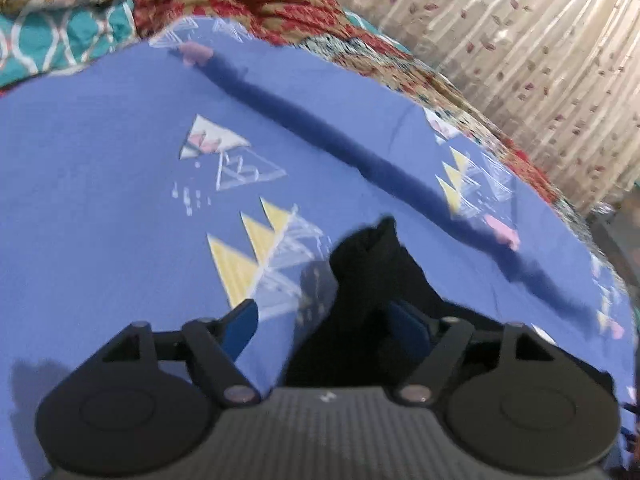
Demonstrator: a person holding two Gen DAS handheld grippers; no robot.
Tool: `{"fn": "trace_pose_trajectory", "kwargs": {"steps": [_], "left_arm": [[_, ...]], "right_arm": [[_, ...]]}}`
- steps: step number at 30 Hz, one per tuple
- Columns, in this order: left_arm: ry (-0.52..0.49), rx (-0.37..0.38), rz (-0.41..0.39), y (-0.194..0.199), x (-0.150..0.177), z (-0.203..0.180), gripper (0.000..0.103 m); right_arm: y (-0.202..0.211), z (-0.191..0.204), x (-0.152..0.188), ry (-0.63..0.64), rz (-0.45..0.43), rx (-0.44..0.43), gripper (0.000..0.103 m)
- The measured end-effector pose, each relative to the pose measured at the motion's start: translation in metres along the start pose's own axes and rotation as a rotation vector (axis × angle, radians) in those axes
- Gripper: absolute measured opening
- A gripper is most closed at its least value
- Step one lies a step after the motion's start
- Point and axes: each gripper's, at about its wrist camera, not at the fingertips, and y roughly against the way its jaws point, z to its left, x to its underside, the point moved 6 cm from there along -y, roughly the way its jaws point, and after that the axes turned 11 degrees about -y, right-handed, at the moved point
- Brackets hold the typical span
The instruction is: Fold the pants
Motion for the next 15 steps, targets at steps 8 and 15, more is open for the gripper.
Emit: {"fn": "trace_pose_trajectory", "kwargs": {"steps": [8, 15], "left_arm": [[0.016, 0.073, 0.162, -0.017, 0.049, -0.018, 0.056], [-0.014, 0.138, 0.184, -0.004, 0.043, -0.032, 0.017]], "right_arm": [[-0.023, 0.028, 0.041, -0.025, 0.133, -0.045, 0.011], [0.075, 0.038, -0.016, -0.010, -0.186, -0.159, 0.011]]}}
